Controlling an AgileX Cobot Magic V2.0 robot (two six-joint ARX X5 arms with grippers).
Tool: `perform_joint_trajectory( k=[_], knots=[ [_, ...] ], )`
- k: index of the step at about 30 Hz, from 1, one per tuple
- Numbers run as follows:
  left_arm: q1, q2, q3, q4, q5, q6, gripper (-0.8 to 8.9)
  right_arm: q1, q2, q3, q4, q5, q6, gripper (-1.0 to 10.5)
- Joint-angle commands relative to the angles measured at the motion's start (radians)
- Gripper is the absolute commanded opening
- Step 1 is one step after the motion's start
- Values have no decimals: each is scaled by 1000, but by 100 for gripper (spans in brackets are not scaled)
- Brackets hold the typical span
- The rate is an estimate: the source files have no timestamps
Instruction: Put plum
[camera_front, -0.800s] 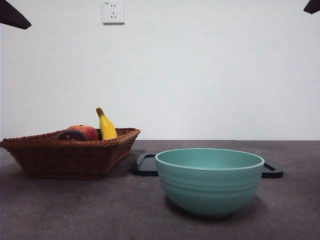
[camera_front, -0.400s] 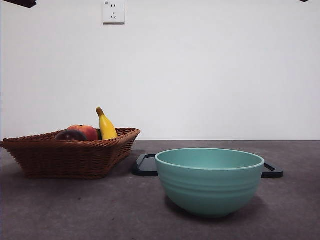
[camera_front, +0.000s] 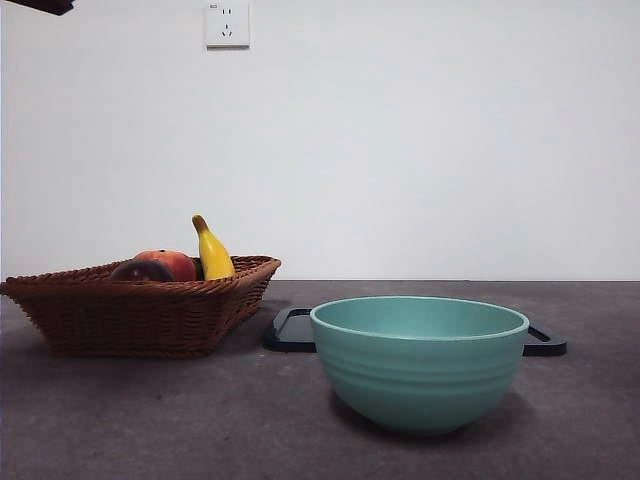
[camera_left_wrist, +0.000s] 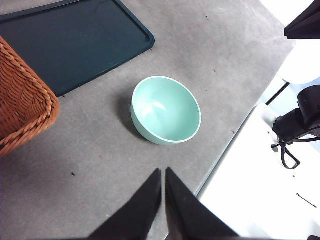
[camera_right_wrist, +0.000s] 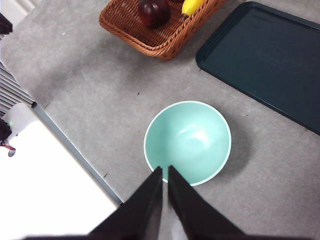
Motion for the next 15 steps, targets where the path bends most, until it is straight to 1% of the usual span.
perform_joint_trajectory(
  k=[1, 8, 10, 12, 15],
  knots=[
    [-4, 6, 18, 10, 5, 5, 9, 7, 6, 17, 8, 3, -15, 8],
    [-4, 6, 18, 10, 4, 5, 9, 7, 6, 17, 8, 3, -14, 8],
    [-3, -7, 18, 29, 1, 11, 9, 7, 6, 17, 8, 3, -14, 8],
    [15, -33, 18, 66, -18, 27, 9, 7, 6, 17, 8, 3, -14, 8],
    [69, -87, 17, 212, -82, 25, 9, 7, 6, 17, 8, 3, -14, 8]
  ],
)
